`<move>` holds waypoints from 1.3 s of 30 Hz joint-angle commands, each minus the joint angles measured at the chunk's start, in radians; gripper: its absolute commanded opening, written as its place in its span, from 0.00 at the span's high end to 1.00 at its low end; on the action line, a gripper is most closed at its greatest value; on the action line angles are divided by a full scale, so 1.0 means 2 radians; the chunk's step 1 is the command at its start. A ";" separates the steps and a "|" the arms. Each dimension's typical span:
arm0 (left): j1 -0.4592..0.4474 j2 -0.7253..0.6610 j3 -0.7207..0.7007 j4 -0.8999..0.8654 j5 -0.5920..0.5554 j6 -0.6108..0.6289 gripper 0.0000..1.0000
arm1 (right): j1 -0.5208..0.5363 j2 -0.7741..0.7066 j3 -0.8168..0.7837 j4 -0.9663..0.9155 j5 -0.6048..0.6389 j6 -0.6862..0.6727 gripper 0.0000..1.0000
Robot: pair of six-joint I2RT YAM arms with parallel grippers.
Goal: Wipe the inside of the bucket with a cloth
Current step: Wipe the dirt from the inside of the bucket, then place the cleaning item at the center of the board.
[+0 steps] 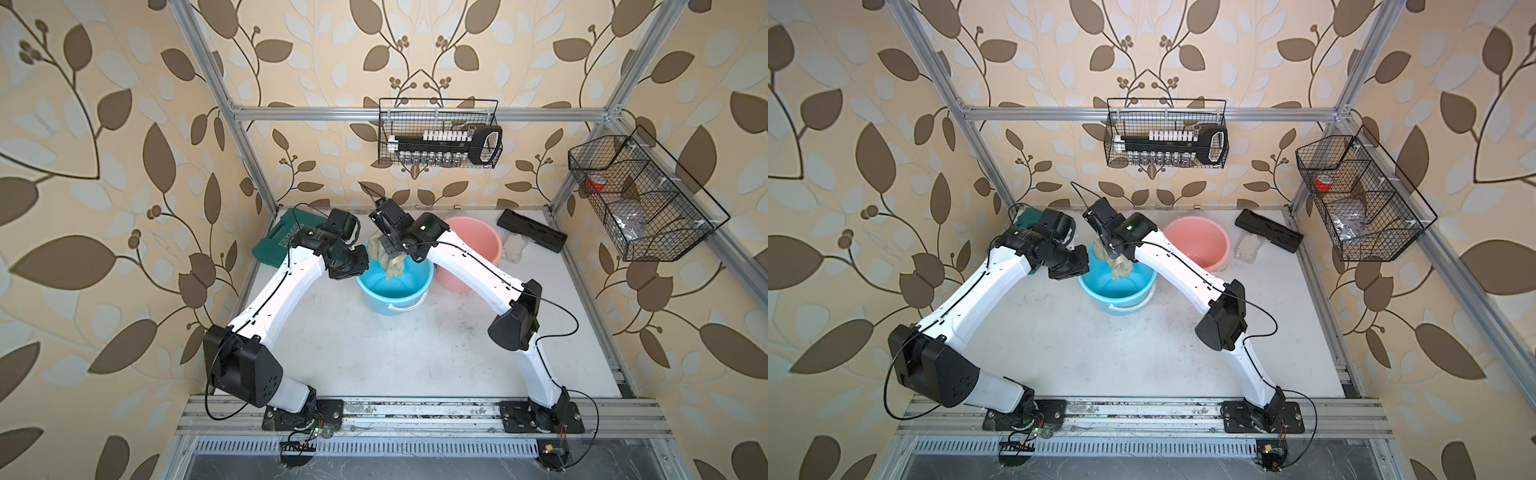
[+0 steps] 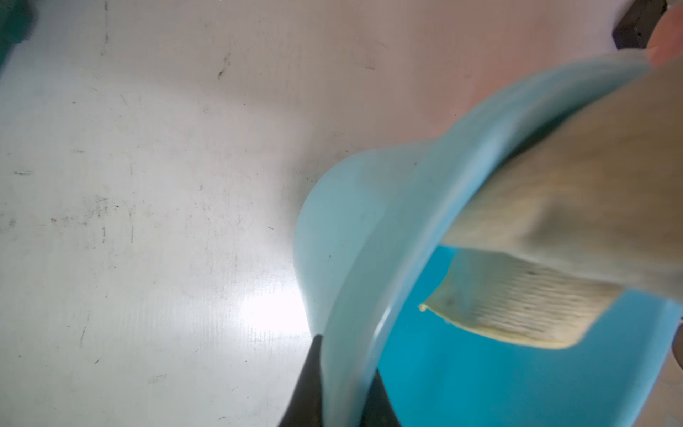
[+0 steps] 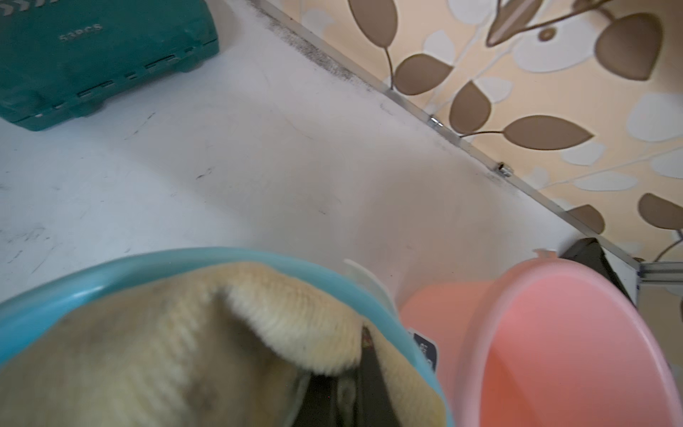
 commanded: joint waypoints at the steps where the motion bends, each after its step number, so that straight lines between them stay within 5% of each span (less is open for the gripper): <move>1: 0.002 -0.029 0.016 -0.002 -0.042 -0.001 1.00 | -0.014 0.003 -0.004 -0.054 0.049 0.005 1.00; 10: 0.002 -0.023 0.041 0.016 -0.082 0.006 1.00 | -0.012 -0.017 -0.067 -0.142 -0.011 0.027 1.00; 22: 0.010 0.012 0.073 0.021 -0.087 0.003 1.00 | 0.005 -0.105 -0.226 -0.147 -0.239 0.046 1.00; 28: 0.021 0.022 0.082 0.025 -0.076 -0.003 1.00 | 0.009 -0.185 -0.305 -0.151 -0.260 0.048 1.00; 35: 0.040 0.031 0.094 0.026 -0.046 -0.019 1.00 | -0.008 -0.282 -0.386 -0.202 -0.141 0.100 1.00; 39: 0.051 0.028 0.079 0.039 -0.023 -0.033 1.00 | -0.050 -0.365 -0.451 -0.166 -0.133 0.128 1.00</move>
